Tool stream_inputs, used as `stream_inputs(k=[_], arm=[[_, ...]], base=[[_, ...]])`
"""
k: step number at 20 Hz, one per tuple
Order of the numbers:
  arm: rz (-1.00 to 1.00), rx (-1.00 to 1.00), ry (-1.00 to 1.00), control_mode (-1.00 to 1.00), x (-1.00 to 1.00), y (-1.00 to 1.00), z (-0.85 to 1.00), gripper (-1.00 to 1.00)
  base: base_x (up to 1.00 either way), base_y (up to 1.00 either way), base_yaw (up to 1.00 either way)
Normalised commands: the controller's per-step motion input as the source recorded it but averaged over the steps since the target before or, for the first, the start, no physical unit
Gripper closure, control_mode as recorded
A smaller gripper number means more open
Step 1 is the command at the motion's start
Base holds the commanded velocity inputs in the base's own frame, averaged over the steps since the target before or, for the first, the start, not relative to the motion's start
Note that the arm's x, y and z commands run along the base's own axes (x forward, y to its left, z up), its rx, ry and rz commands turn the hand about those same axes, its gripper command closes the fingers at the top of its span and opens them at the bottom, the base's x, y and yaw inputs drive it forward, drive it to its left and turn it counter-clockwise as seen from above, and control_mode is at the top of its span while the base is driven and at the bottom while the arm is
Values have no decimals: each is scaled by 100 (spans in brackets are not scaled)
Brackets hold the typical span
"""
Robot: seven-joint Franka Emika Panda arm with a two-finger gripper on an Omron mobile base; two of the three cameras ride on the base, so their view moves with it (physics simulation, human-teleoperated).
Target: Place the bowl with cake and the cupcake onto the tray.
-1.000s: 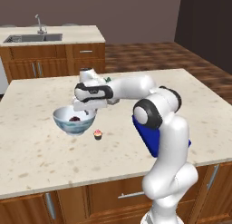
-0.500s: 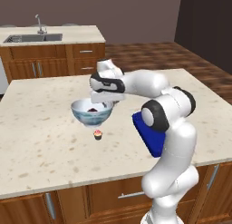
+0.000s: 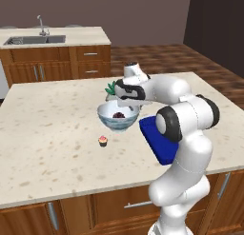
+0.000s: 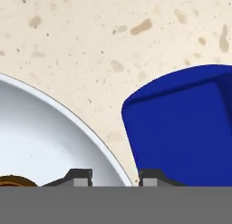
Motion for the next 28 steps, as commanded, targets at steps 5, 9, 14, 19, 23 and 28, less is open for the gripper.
stream_inputs(k=[5,9,14,19,23,28], arm=[[-2,-2,-13,-100,0,-100,-4,100],[-3,0,-4,-100,5,-100,-22,100],[0,0,2,-100,26,-100,-22,100],[0,1,4,-100,19,-92,0,100],[0,-1,7,-100,8,-70,4,100],[0,-12,10,-100,-6,-17,1,100]], base=[[0,0,0],[0,0,0],[0,0,0],[0,0,0],[0,0,0],[0,0,0]])
